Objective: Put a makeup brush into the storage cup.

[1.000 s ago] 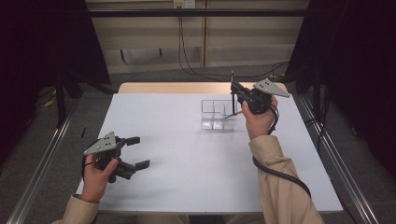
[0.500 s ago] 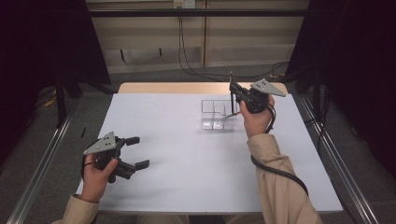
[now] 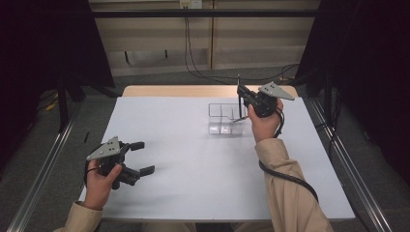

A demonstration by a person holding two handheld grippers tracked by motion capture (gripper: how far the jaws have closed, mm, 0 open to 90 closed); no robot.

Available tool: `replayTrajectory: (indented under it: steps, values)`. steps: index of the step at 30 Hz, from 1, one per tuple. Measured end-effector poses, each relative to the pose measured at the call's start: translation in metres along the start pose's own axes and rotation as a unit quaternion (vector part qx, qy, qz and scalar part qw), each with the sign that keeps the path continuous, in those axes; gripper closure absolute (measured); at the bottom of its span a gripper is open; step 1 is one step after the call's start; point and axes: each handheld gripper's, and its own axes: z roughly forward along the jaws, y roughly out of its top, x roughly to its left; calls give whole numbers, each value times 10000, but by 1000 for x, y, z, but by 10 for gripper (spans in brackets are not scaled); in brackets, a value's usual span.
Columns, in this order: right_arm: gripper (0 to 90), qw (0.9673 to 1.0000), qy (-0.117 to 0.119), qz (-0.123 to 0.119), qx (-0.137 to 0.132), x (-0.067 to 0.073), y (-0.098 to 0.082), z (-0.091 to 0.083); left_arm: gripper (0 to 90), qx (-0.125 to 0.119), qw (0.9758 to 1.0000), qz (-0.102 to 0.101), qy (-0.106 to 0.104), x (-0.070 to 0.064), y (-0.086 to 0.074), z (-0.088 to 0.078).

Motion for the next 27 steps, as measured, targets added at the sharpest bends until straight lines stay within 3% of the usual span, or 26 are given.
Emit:
replayTrajectory:
  steps: [27]
  values:
    - [846,9999,28,-116,84,2,-6,4,0,-11,10000,11,2,-1,0,-1]
